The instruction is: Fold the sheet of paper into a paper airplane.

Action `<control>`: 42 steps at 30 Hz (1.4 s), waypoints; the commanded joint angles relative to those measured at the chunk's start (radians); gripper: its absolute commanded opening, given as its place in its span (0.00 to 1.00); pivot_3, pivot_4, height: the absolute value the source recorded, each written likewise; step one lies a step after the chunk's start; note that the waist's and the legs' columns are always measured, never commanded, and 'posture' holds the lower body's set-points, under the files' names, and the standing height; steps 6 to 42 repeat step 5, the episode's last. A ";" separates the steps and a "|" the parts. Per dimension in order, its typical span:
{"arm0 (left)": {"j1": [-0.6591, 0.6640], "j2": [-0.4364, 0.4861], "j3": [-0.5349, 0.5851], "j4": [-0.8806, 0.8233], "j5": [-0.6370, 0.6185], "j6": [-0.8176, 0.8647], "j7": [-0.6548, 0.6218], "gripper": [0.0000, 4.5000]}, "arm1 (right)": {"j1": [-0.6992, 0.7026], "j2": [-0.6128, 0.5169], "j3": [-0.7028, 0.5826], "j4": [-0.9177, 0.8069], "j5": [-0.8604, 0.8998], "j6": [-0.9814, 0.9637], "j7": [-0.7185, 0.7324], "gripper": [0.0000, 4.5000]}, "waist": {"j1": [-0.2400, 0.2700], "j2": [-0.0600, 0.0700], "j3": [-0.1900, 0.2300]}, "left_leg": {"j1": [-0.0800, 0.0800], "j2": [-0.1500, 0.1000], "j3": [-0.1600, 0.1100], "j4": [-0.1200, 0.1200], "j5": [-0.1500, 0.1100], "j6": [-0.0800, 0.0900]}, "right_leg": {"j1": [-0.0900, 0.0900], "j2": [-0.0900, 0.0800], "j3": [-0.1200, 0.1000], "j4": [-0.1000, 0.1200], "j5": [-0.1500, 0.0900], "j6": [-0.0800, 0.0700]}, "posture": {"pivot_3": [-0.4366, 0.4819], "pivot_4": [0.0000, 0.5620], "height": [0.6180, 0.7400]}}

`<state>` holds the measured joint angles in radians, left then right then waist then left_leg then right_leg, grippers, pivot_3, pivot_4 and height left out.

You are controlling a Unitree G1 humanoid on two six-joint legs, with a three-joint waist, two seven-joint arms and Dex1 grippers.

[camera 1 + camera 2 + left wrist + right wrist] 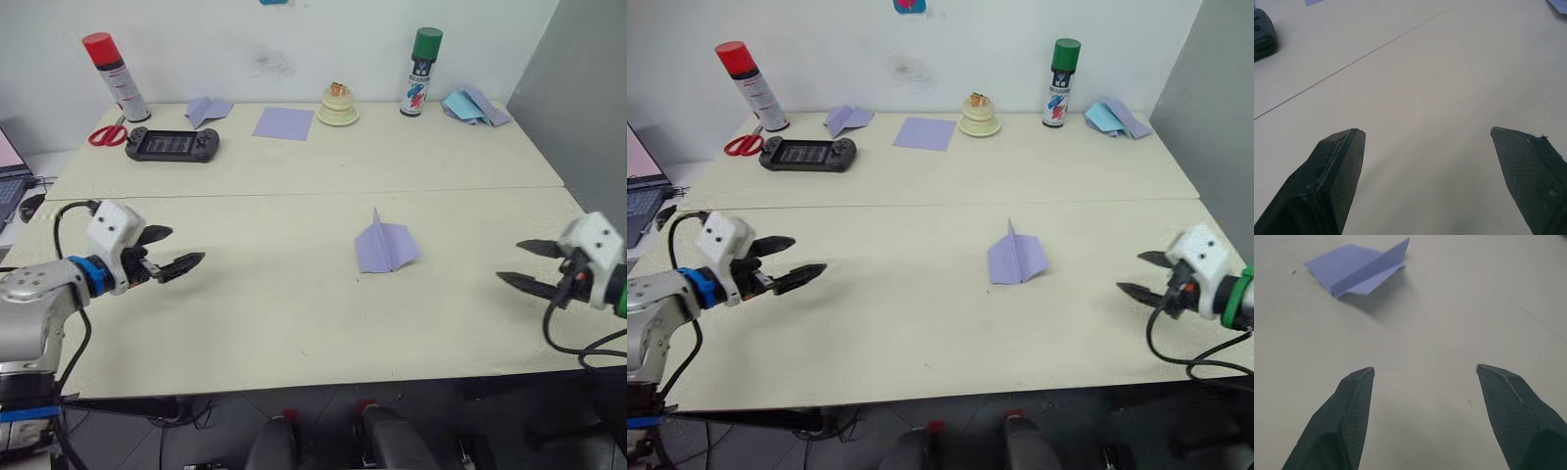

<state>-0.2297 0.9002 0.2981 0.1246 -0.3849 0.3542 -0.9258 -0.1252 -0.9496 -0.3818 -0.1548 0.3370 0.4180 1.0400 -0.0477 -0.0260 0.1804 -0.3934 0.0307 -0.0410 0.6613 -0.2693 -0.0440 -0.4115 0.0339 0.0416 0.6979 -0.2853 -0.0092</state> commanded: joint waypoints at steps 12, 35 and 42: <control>-0.028 0.018 0.044 0.025 0.007 -0.047 0.008 1.00 | -0.060 0.051 0.013 0.014 0.027 -0.039 -0.047 0.77 | 0.011 0.000 0.000 | 0.002 -0.001 0.001 0.000 0.000 0.000 | 0.003 -0.001 0.001 -0.001 0.000 0.000 | 0.48 0.27 1.00; -0.028 0.018 0.044 0.025 0.007 -0.047 0.008 1.00 | -0.060 0.051 0.013 0.014 0.027 -0.039 -0.047 0.77 | 0.011 0.000 0.000 | 0.002 -0.001 0.001 0.000 0.000 0.000 | 0.003 -0.001 0.001 -0.001 0.000 0.000 | 0.48 0.27 1.00; -0.028 0.018 0.044 0.025 0.007 -0.047 0.008 1.00 | -0.060 0.051 0.013 0.014 0.027 -0.039 -0.047 0.77 | 0.011 0.000 0.000 | 0.002 -0.001 0.001 0.000 0.000 0.000 | 0.003 -0.001 0.001 -0.001 0.000 0.000 | 0.48 0.27 1.00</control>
